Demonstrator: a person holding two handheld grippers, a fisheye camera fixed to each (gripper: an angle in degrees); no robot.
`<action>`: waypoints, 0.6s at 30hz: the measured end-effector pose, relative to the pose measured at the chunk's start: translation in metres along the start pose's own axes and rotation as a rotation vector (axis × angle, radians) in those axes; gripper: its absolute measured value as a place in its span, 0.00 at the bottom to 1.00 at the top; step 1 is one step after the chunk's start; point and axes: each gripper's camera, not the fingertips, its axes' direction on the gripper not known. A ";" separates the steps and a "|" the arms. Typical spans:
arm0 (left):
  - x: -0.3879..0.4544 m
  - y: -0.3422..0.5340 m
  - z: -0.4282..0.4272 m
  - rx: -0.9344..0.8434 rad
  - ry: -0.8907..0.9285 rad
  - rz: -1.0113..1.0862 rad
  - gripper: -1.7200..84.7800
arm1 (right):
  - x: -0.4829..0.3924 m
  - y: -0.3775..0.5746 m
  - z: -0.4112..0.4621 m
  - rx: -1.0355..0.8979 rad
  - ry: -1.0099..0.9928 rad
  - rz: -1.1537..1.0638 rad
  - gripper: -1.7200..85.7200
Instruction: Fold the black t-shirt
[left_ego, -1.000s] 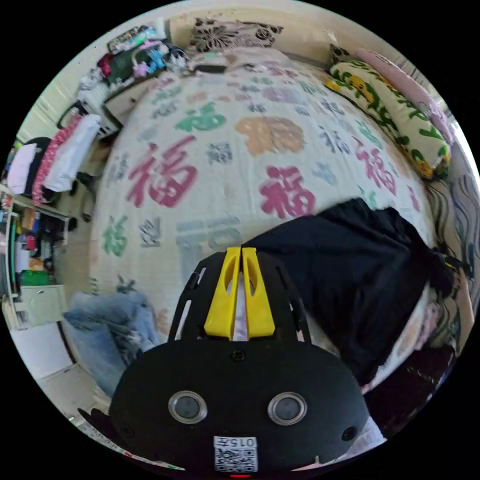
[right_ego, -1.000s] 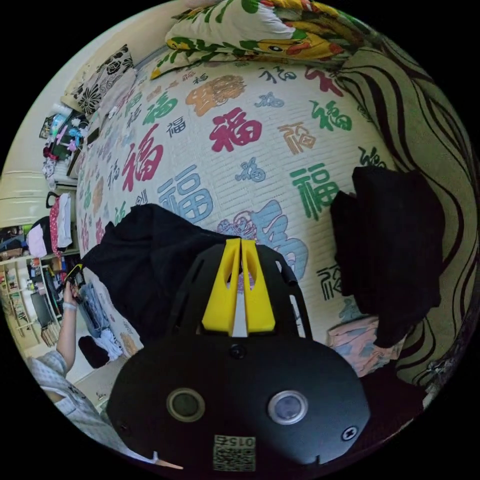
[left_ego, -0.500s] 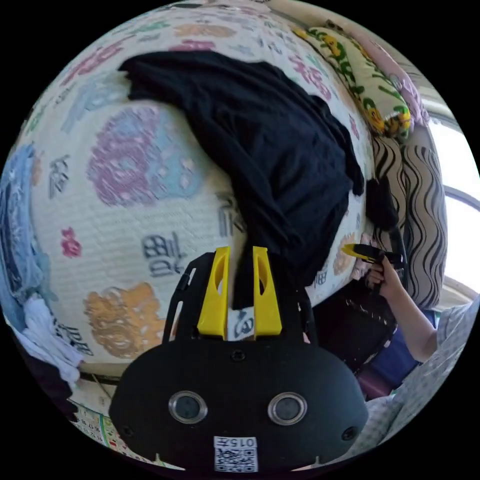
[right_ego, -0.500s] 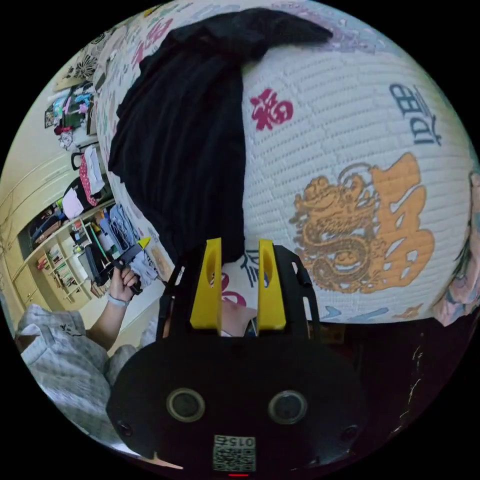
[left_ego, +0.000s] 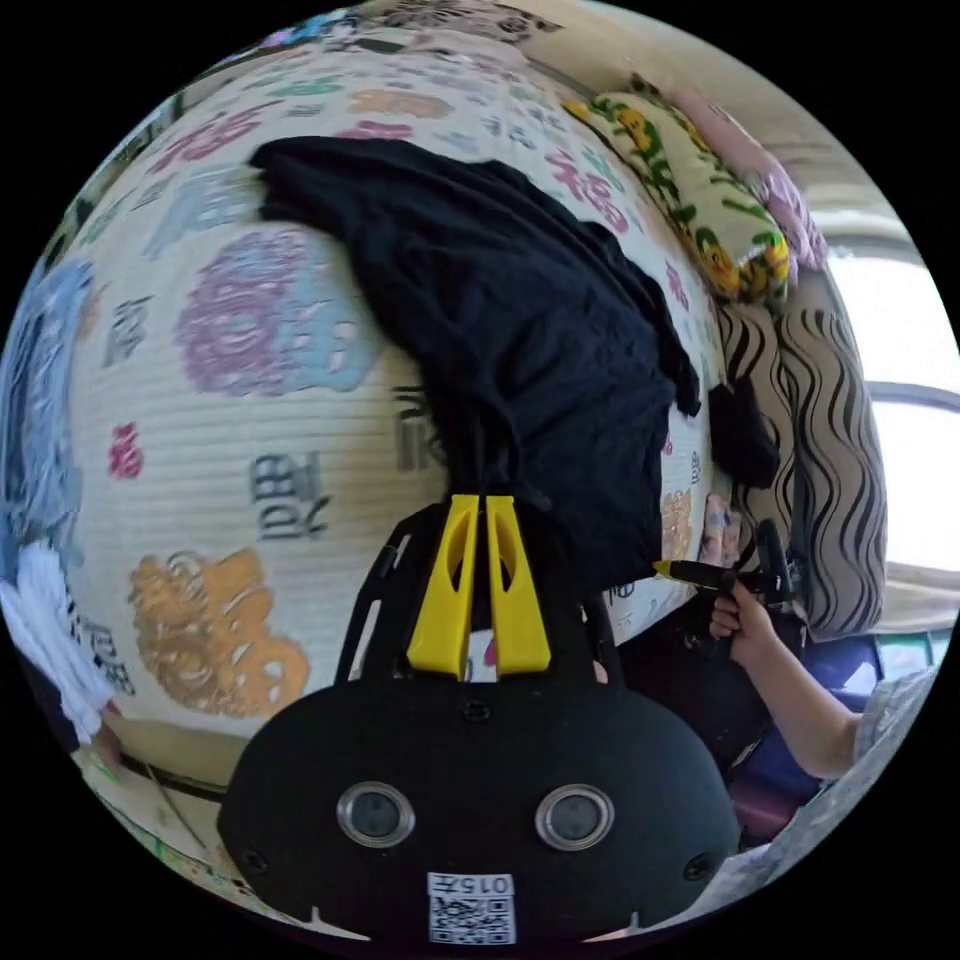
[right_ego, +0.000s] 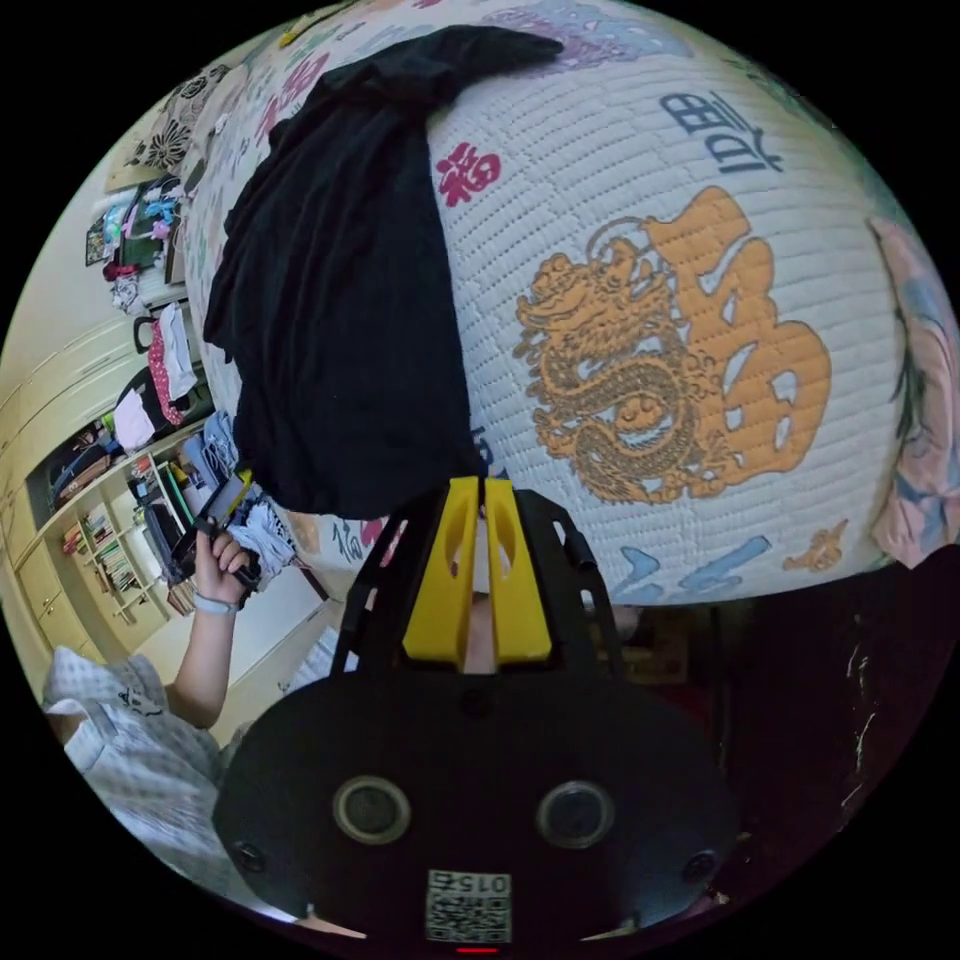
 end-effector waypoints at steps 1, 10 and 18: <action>-0.011 0.007 -0.008 0.007 -0.014 -0.020 0.01 | 0.004 0.002 -0.002 0.002 0.007 0.004 0.02; -0.100 0.079 0.012 -0.150 -0.059 0.021 0.01 | 0.050 0.012 0.024 -0.064 0.191 0.051 0.04; -0.124 0.120 0.025 -0.114 0.016 -0.098 0.09 | 0.070 0.009 0.061 -0.050 0.044 0.111 0.12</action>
